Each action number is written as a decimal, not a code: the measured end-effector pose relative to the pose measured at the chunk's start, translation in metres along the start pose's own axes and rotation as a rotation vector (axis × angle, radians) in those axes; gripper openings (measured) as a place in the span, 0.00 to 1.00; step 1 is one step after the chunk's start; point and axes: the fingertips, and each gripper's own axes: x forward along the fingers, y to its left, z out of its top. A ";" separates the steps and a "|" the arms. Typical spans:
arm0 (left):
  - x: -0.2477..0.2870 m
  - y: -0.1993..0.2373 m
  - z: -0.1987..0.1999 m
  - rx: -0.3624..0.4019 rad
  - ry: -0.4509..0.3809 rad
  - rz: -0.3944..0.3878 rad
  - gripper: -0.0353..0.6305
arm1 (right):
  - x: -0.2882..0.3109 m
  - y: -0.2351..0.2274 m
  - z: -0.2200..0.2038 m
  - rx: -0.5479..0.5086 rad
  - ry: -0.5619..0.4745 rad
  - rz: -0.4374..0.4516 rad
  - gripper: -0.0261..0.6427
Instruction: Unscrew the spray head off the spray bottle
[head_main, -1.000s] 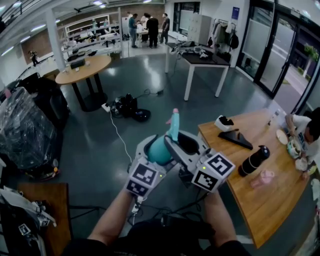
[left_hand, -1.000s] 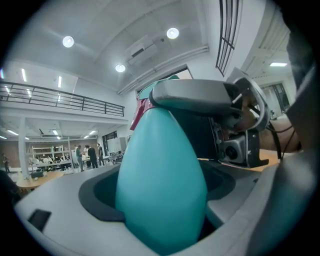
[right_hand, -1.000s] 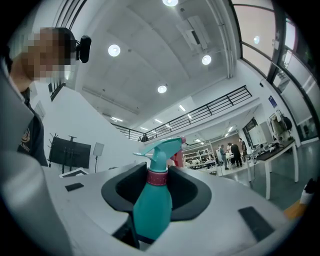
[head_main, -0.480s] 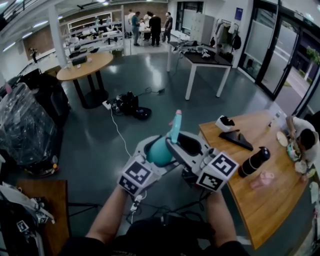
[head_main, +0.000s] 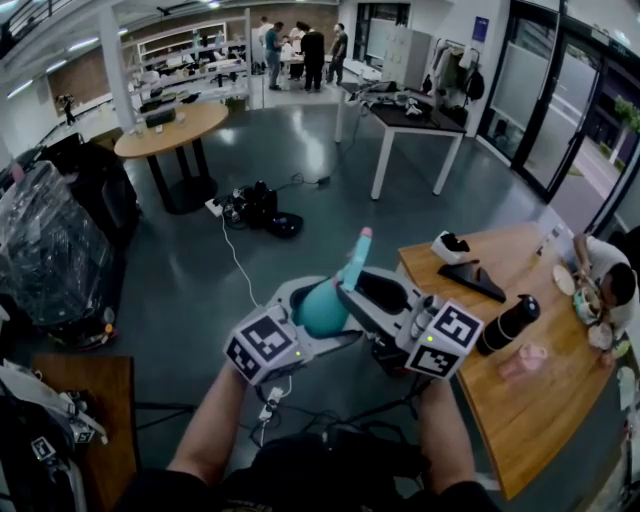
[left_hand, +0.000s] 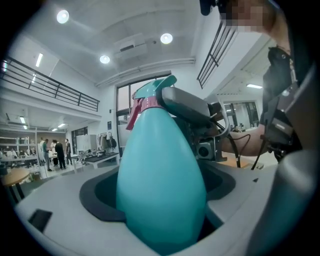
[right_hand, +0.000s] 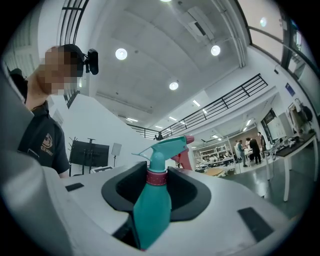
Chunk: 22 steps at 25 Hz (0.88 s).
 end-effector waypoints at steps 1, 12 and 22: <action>0.000 -0.002 0.000 0.000 0.000 -0.014 0.72 | 0.000 0.001 0.000 0.001 0.001 0.009 0.24; -0.003 -0.017 -0.003 -0.005 -0.001 -0.135 0.71 | -0.006 0.010 -0.004 0.006 0.016 0.103 0.24; -0.004 -0.034 0.002 -0.017 -0.003 -0.260 0.71 | -0.013 0.017 -0.001 0.022 0.012 0.190 0.24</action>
